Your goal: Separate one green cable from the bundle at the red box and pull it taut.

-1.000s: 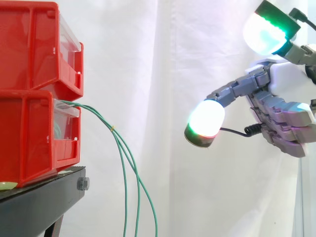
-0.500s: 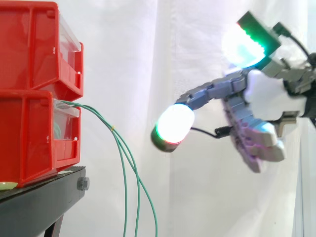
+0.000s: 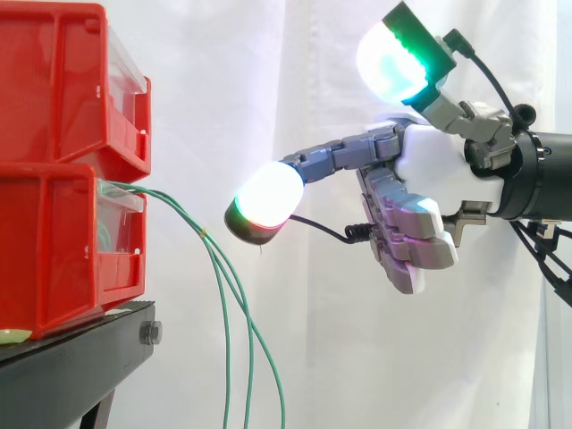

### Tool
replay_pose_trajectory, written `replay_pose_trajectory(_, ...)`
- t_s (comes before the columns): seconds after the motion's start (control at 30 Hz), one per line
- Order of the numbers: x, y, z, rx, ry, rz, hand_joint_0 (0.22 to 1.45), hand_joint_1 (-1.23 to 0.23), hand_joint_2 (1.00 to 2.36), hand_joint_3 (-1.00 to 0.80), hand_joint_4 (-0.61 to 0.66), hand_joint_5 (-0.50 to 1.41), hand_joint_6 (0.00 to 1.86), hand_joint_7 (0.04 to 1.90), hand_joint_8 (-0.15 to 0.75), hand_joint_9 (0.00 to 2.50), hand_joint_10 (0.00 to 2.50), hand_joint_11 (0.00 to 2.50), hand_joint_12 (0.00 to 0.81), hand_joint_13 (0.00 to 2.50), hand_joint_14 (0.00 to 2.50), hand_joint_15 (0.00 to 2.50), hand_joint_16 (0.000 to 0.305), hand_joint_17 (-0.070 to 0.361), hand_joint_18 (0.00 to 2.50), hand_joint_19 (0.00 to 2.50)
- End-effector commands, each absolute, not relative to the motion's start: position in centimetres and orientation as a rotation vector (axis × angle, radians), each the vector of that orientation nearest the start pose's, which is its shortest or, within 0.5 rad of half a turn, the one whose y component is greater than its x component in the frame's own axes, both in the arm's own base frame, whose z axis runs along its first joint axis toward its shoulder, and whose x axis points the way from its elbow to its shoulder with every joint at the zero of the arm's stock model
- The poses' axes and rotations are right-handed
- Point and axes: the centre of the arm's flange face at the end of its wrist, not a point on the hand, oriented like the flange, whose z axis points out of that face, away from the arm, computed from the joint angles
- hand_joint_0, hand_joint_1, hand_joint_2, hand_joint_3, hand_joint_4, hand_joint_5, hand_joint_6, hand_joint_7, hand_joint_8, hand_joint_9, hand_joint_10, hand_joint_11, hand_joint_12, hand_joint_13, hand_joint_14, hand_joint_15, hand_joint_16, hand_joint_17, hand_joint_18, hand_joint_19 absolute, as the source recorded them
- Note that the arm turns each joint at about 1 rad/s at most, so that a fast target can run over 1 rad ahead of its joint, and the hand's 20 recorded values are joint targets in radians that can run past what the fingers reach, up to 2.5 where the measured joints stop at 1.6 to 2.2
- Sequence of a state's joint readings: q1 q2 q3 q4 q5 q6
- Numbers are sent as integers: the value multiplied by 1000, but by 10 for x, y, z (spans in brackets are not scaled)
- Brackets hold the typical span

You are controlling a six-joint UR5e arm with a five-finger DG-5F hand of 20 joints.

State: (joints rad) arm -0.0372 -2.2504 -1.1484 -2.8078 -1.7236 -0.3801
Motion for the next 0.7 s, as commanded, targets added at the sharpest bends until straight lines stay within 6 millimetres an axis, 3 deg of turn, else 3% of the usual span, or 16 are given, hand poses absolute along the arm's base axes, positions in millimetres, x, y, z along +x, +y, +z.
replay_pose_trajectory(0.0,746,-151,299,811,1357,1040,345,-527,1000,-500,251,-218,501,655,431,1572,10,357,594,1634,17,533,83,187,2299,0)
replay_pose_trajectory(0.23,732,-173,267,813,1314,1069,346,-528,1000,-500,253,-218,501,651,433,1578,11,361,601,1638,17,532,83,187,2292,0)
replay_pose_trajectory(0.67,735,-170,265,855,1256,1074,347,-531,1000,-500,251,-216,501,651,432,1581,11,366,596,1631,17,539,83,187,2274,0)
